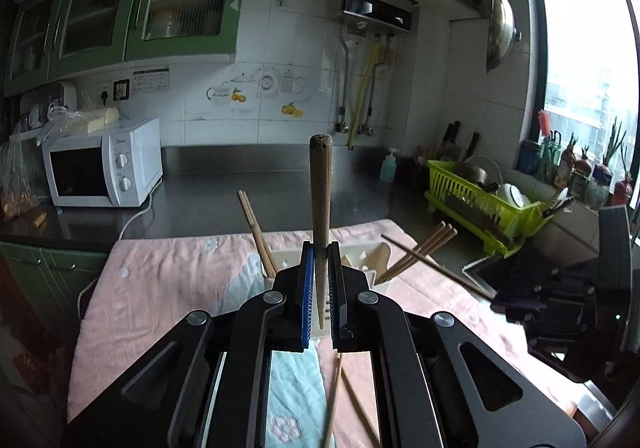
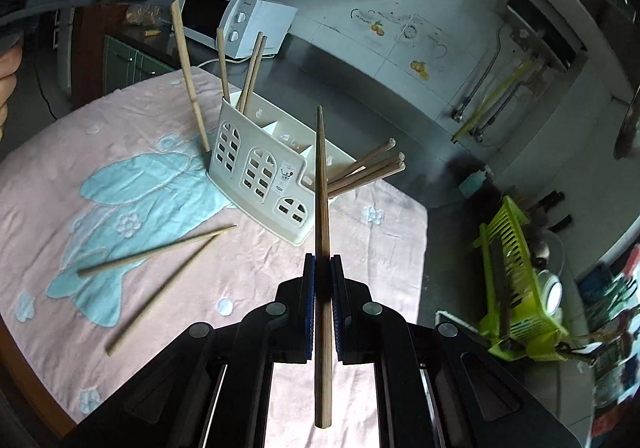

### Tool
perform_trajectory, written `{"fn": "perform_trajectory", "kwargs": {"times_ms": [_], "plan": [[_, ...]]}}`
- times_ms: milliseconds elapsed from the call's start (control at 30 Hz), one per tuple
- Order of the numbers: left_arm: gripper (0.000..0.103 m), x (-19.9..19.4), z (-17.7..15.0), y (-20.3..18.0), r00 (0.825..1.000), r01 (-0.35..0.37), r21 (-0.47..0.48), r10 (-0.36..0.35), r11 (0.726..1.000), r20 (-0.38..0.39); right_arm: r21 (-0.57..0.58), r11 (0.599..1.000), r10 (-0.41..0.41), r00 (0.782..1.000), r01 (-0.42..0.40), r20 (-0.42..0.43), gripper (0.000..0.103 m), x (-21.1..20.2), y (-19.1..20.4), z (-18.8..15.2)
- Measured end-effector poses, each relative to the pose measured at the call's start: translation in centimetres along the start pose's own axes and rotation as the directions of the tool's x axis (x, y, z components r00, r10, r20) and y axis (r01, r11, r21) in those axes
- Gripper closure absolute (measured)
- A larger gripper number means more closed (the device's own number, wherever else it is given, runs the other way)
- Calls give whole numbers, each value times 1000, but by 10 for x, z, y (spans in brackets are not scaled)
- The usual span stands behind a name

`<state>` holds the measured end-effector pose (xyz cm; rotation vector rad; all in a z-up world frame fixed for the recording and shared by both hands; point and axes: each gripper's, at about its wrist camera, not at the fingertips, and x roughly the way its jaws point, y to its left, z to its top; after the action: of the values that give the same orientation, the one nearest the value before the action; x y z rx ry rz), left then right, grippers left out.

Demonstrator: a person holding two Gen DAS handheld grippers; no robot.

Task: Organize utensils
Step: 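Lift both chopsticks upright and carry them over the white holder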

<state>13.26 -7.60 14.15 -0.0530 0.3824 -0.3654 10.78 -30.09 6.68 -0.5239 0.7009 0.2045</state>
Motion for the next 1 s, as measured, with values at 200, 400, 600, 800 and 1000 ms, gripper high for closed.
{"fn": "perform_trajectory", "kwargs": {"times_ms": [200,400,600,800,1000], "plan": [[98,6,36,-2,998,-14,19,13,1000,65,116,986,127,990,-119,-60,96,12,-12,9],[98,35,52,-1,997,-62,37,60,997,48,209,958,225,966,-195,-131,96,26,-28,19],[98,64,51,10,997,-75,26,76,997,-5,383,871,394,903,-307,-173,96,45,-51,29],[98,82,46,19,996,-76,26,77,997,-37,494,804,467,865,-330,-181,96,58,-59,31],[97,95,40,25,995,-71,20,72,997,-65,467,832,439,870,-300,-223,96,64,-62,38]]}}
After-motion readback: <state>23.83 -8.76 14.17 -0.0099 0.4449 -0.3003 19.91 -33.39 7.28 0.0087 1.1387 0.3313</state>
